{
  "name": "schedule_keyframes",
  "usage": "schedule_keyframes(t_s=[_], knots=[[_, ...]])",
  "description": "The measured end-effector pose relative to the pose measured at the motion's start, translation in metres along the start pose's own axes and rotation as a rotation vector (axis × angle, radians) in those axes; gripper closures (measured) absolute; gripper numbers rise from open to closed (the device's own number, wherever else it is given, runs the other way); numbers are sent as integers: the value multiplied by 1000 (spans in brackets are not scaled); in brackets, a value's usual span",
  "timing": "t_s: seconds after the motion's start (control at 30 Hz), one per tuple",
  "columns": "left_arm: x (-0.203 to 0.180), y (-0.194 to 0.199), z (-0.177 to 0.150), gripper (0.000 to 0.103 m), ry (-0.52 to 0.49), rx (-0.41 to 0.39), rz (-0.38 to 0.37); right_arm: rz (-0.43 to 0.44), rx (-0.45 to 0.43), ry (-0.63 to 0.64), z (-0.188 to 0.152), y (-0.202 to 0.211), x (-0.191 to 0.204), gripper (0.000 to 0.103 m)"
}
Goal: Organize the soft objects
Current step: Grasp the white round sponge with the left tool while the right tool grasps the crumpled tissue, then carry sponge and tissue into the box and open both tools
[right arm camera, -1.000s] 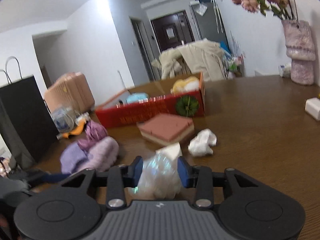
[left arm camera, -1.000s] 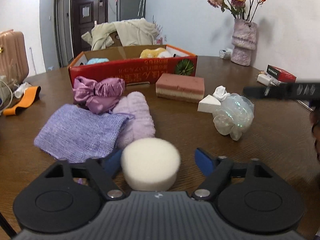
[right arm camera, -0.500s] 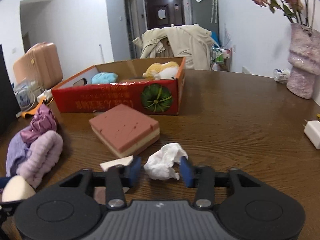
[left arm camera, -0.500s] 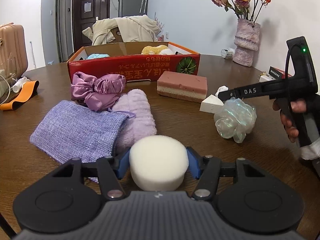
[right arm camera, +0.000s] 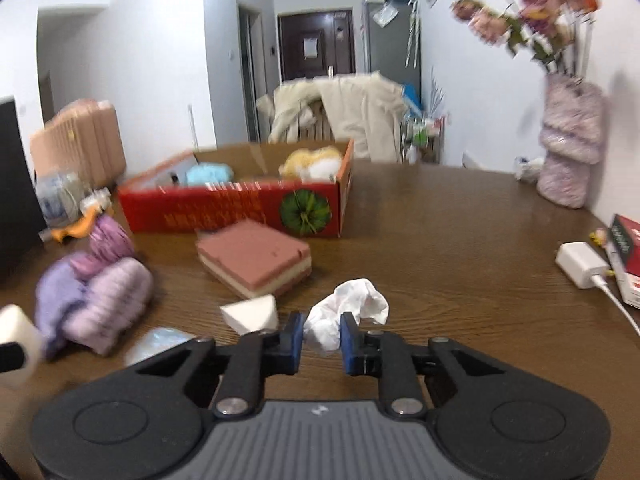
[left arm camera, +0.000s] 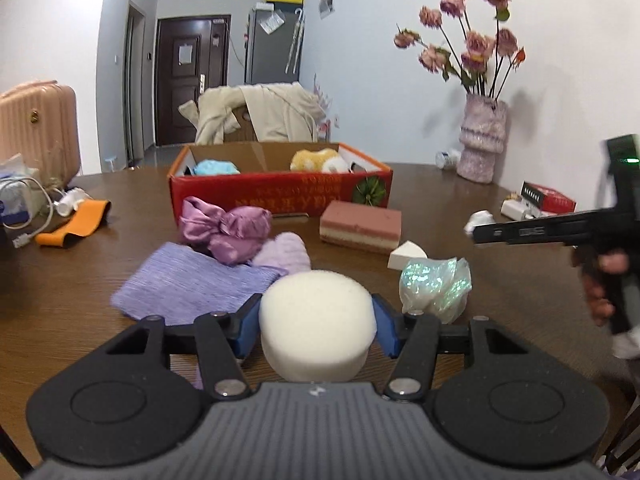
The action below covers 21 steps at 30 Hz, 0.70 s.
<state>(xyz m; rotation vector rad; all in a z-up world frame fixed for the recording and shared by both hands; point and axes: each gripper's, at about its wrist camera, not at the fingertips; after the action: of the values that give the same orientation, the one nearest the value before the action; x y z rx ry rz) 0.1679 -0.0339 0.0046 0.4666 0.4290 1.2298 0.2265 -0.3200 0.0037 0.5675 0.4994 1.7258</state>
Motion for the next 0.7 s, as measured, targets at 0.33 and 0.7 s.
schedule_keyframes(t_s=[0.33,0.7], knots=[[20,17,3,45,38,-54,-24,123,-28,77,-6,36,54,84],[85,-104,196,45,-10,-23,-97,264,-29,173,158,-58,59,84]])
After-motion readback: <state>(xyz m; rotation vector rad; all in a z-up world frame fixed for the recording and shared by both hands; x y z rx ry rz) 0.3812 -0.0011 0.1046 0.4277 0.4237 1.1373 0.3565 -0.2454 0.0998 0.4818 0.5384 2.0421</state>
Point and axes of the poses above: each gripper's, at about its wrist camera, not at the fingertips, and y roughly against the way its jaws point, x to its left, z to its top, and after that the axes turned 6 degrees about x, right-handed
